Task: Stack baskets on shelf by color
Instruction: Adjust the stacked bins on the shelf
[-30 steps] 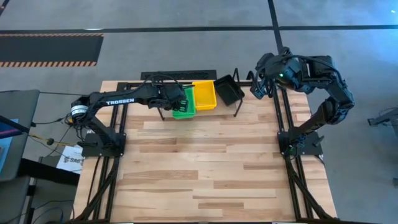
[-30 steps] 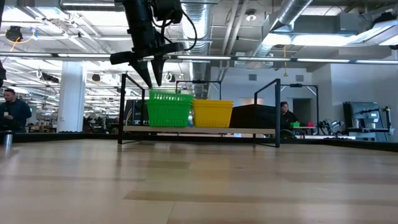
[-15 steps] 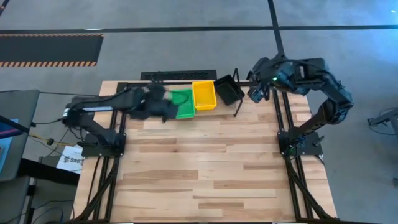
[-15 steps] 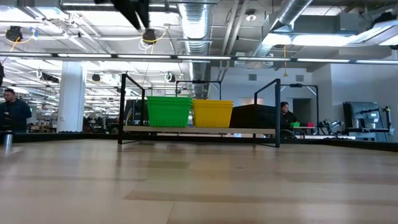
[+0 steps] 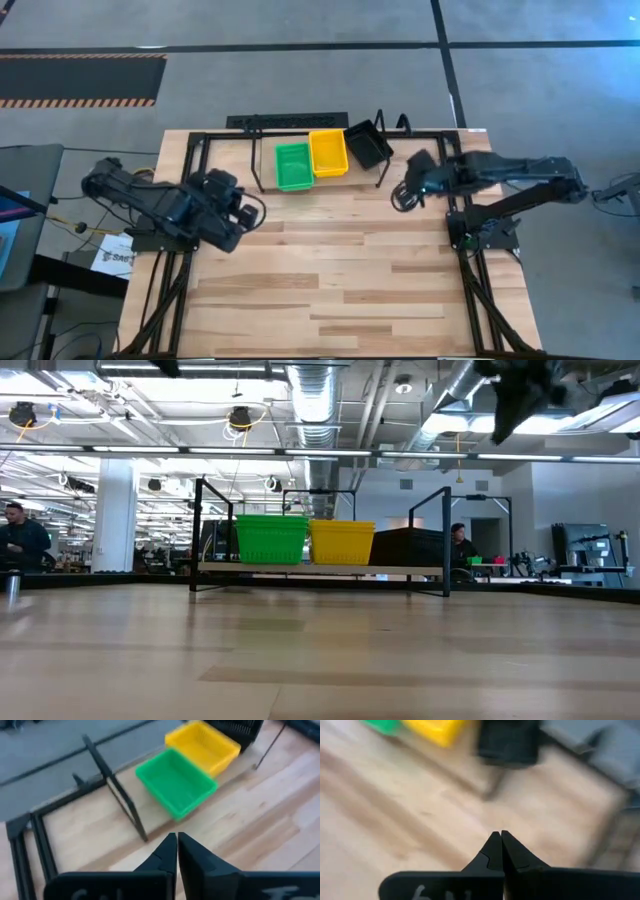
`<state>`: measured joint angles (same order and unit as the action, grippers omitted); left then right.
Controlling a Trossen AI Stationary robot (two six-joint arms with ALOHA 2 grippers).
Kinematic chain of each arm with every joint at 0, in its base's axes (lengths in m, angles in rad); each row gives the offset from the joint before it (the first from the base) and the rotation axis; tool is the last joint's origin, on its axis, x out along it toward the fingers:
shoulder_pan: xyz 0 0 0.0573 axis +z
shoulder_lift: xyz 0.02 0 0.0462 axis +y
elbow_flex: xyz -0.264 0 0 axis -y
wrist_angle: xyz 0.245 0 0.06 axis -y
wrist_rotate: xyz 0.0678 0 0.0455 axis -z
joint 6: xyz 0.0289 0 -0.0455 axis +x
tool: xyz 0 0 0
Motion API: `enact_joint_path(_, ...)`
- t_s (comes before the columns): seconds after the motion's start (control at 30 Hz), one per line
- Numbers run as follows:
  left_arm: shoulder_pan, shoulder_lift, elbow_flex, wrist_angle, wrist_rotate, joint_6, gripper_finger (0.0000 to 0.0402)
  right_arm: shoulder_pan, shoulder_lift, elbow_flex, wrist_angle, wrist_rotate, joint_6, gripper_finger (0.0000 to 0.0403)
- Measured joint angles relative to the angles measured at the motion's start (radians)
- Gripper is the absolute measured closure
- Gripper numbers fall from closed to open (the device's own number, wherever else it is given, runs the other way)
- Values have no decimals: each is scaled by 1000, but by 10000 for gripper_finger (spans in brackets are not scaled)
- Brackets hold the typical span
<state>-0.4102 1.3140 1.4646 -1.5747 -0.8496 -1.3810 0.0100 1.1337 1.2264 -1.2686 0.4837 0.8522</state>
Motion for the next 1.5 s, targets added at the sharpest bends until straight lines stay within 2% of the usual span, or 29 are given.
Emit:
enact_joint_path(0.1,-16,-31,-59,3,33,-37,400,7,-98,-203,319,-75,23,403)
enact_joint_path(0.2,-19,-56,-88,8,33,-33,401,-45,-159,-318,565,-114,21,403)
enact_joint_path(0.37,-14,-66,-96,66,22,58,401,-216,-188,-366,745,-180,-45,403)
enact_joint_path(0.57,-14,-65,-96,109,12,125,401,-434,-166,-366,717,-154,-32,403)
enact_joint_path(0.73,-14,-65,-96,109,12,172,401,-559,-89,-366,611,-141,-10,403)
enact_joint_path(0.83,-14,-65,-96,108,30,210,401,-578,-12,-366,563,-144,12,403)
enact_joint_path(0.97,-14,-65,-96,107,57,257,402,-572,102,-366,604,-183,6,403)
enact_joint_path(1.13,-14,-65,-96,108,58,244,401,-611,214,-360,664,-215,-106,403)
enact_joint_path(1.33,-13,-65,-97,107,41,157,401,-680,164,-367,649,-245,-236,403)
enact_joint_path(1.5,-13,-65,-97,108,-15,88,401,-757,69,-368,637,-154,-302,403)
